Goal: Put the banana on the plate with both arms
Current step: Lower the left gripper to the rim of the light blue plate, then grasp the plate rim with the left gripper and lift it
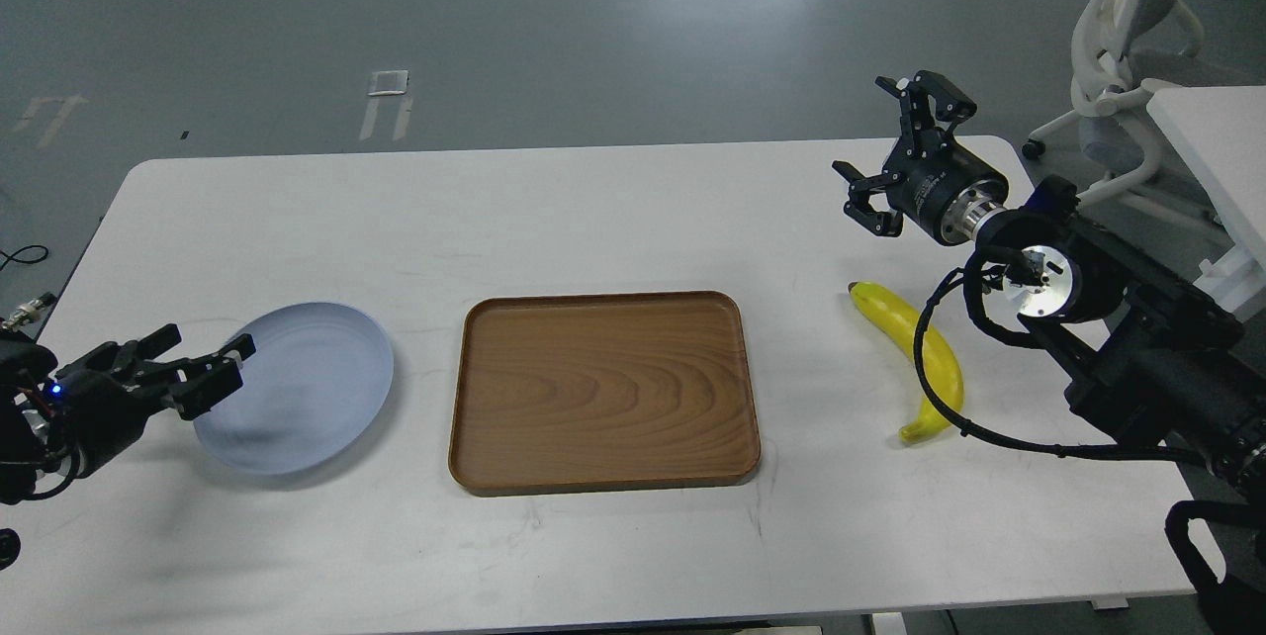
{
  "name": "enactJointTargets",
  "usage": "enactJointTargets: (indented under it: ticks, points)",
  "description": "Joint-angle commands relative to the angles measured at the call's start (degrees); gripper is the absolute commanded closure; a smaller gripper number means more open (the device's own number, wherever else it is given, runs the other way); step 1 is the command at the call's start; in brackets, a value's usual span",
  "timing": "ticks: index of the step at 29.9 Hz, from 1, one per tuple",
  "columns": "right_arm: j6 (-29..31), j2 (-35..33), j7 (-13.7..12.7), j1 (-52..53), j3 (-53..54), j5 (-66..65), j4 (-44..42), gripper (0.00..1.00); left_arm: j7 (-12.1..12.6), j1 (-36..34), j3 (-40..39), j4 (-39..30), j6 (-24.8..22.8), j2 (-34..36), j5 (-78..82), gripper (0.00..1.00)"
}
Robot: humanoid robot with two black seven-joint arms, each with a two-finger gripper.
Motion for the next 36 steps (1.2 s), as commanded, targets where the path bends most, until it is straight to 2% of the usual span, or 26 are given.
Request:
enactJointTargets:
  ticks: [1, 4, 10, 19, 21, 22, 25, 27, 30, 32, 34, 36]
  points:
    - [0.01, -0.03, 0.01, 0.08, -0.01, 0.0, 0.0, 0.01, 0.02, 1.55, 0.0, 3.26, 0.15, -1.42, -0.27, 0.03]
    - [0.01, -0.03, 0.01, 0.17, -0.01, 0.0, 0.0, 0.01, 0.02, 1.82, 0.0, 3.62, 0.15, -1.95, -0.27, 0.04]
    - [0.01, -0.11, 0.1, 0.26, -0.01, 0.0, 0.0, 0.01, 0.02, 2.78, 0.0, 3.88, 0.15, -2.13, -0.71, 0.14]
    - [0.01, -0.55, 0.1, 0.26, -0.09, -0.08, 0.0, 0.01, 0.02, 3.57, 0.0, 4.15, -0.03, -2.13, -0.89, 0.14]
    - [-0.08, -0.73, 0.1, 0.26, -0.09, -0.08, 0.09, 0.01, 0.02, 3.66, 0.0, 4.15, -0.11, -2.22, -0.89, 0.2]
    - [-0.08, -0.73, 0.1, 0.26, -0.09, -0.08, 0.09, 0.01, 0.02, 3.66, 0.0, 4.15, -0.12, -2.22, -0.89, 0.2]
    - [-0.08, -0.82, 0.1, 0.35, -0.09, 0.0, 0.09, 0.01, 0.02, 3.58, 0.0, 4.15, -0.29, -2.83, -1.06, 0.37]
    - [-0.08, -0.82, 0.1, 0.35, -0.09, -0.08, 0.09, 0.01, 0.02, 3.58, -0.09, 4.32, -0.47, -3.1, -1.15, 0.6]
    - [-0.08, -0.82, 0.1, 0.35, -0.09, -0.08, 0.18, 0.01, 0.02, 3.49, -0.09, 4.76, -0.47, -3.18, -1.94, 0.76]
    - [-0.08, -0.91, 0.1, 0.35, -0.09, -0.08, 0.18, 0.01, 0.02, 3.14, -0.09, 5.64, -0.55, -3.88, -3.08, 0.93]
    - [-0.08, -0.91, 0.1, 0.35, -0.09, -0.08, 0.18, 0.01, 0.02, 3.22, -0.09, 5.9, -0.82, -3.89, -3.69, 1.0]
    - [-0.08, -0.91, 0.1, 0.44, -0.09, -0.08, 0.18, 0.01, 0.02, 3.31, -0.09, 5.64, -0.82, -3.89, -3.87, 1.0]
